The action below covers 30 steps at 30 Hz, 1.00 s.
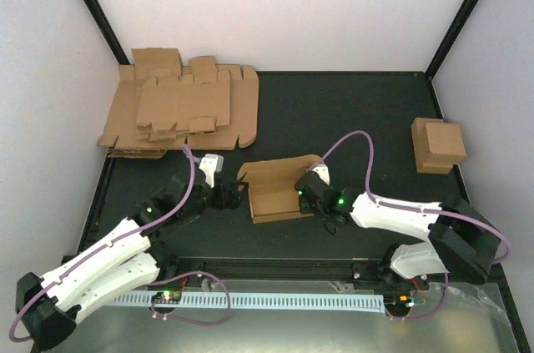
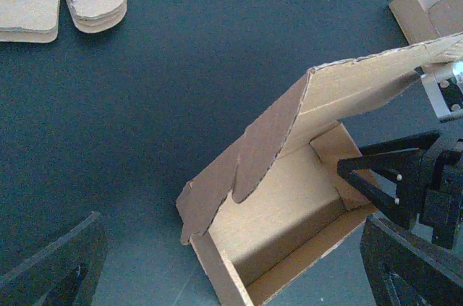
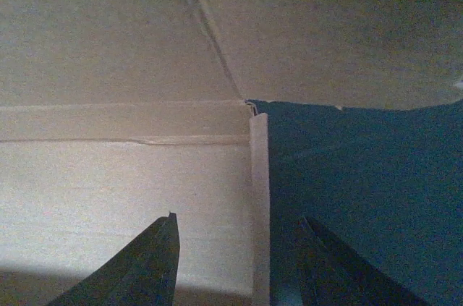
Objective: Fold the paper box
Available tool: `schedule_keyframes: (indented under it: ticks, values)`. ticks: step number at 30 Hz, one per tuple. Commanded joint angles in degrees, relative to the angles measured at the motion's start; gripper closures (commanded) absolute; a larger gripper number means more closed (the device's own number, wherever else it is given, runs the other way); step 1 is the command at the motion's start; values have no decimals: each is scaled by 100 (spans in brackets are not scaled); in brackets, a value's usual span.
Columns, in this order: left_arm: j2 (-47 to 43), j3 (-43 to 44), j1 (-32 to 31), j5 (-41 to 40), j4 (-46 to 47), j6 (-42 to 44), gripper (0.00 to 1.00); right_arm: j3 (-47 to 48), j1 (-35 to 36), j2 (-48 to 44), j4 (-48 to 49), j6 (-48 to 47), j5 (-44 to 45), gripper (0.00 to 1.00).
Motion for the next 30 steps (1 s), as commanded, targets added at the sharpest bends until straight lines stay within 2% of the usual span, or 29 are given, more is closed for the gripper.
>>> schedule_keyframes:
  ticks: [1, 6, 8, 10, 14, 19, 30]
  values:
    - [-91, -7, 26, -115, -12, 80, 1, 107, 24, -88, -178, -97, -8, 51]
    - [-96, -18, 25, -119, -30, 92, 1, 202, 24, -156, -300, -135, -145, 30]
    - [-105, -18, 28, -137, -32, 114, 1, 268, 24, -211, -423, -123, -138, 17]
    - [-100, -27, 27, -149, 2, 156, 1, 366, 3, -231, -620, -148, -147, 12]
    - [-17, -31, 25, -134, 86, 208, 1, 600, -82, -207, -948, -336, -277, 12]
    - [187, 69, 35, -163, 156, 325, 2, 847, -220, 3, -1328, -538, -252, 22]
    - [779, 258, 370, 251, 538, 467, 5, 806, -409, 369, -1047, -782, -492, 28]
